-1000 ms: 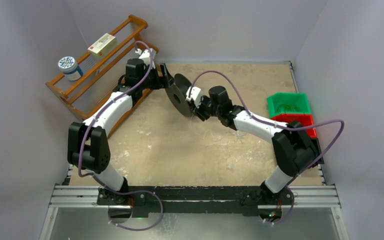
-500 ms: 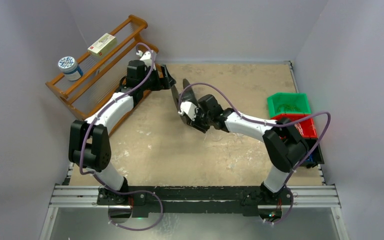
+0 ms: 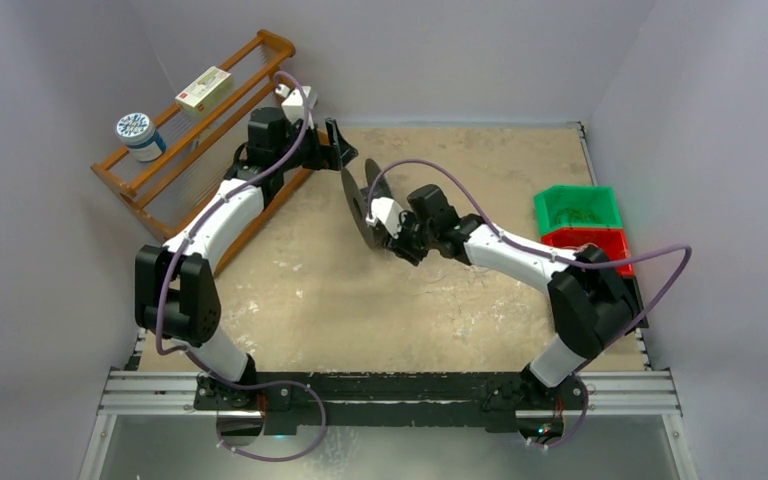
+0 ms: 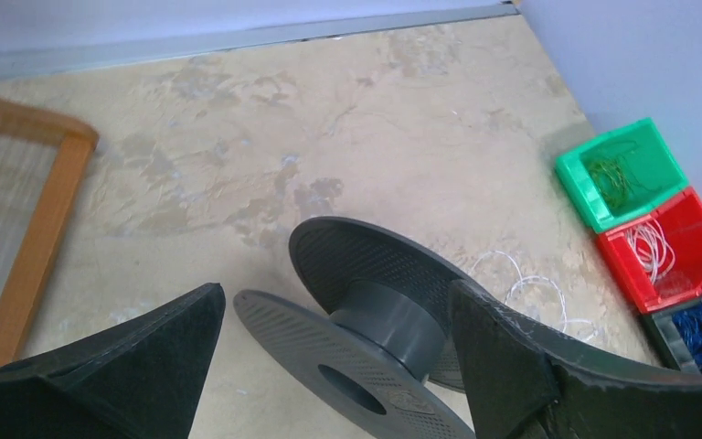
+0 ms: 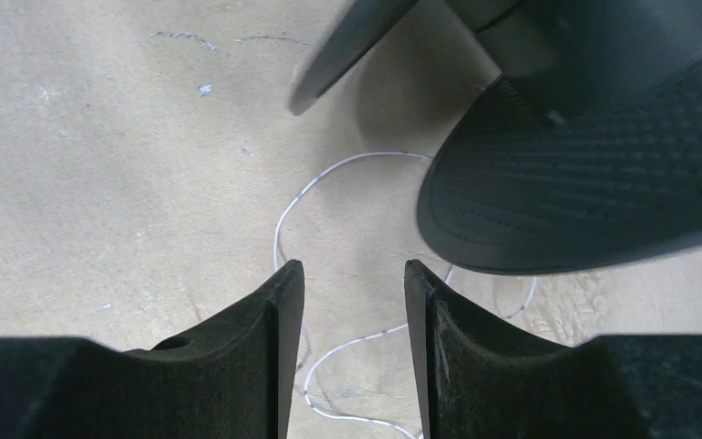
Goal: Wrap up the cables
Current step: Pick up the cable reel from the center of the board.
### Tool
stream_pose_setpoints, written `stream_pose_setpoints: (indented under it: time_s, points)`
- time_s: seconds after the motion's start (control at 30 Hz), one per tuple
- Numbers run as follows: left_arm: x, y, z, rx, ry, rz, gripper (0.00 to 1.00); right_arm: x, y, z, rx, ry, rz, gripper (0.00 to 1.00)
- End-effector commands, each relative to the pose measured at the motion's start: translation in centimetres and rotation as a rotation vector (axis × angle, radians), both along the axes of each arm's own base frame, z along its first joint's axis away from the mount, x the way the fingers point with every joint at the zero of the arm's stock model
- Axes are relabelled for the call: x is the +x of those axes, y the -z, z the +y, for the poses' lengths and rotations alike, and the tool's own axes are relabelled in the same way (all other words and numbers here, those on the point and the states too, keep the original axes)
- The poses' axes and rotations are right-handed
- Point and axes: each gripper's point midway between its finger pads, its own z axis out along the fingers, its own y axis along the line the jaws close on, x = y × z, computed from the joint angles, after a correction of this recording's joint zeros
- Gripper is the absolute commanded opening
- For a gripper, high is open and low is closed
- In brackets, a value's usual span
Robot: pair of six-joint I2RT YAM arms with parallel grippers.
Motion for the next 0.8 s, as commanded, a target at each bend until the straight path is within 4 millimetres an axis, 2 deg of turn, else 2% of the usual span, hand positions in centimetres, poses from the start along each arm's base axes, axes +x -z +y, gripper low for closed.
stream_pose_setpoints:
  time_s: [0.0,0.1,0.23,0.33,0.47,0.63,0.77]
  points:
    - [-1.3,-4.6,-0.9,0.063,0.169,-0.184,0.93,1.7,-4.3,-0.4,0.152,0.015,0.022,0.48]
    - [-1.9,-4.0,-1.0,0.110,0.222,-0.199,0.97,3.1,-4.9,-2.2,0.152,-0.041,-0.013,0.49]
    - [-2.2,-3.1,-1.5,0.063,0.259,-0.168,0.98,3.5,-3.3,-3.4,0.049,-0.180,-0.136,0.51]
    - [-2.5,-3.2,-2.5,0.016,0.320,-0.191,0.98,3.9,-2.6,-3.4,0.028,-0.246,-0.225,0.51]
    - [-3.7,-3.2,-4.3,-0.008,0.499,-0.212,0.98,5.6,-1.7,-3.2,0.005,-0.225,-0.249,0.52]
    - [-5.6,-0.4,-4.9,0.119,0.798,-0.237,0.99,7.8,-0.2,-3.0,0.013,-0.134,-0.203,0.52]
    - [-7.4,2.2,-3.9,0.278,1.038,-0.301,0.99,8.3,-0.8,-3.5,0.083,-0.111,-0.149,0.53]
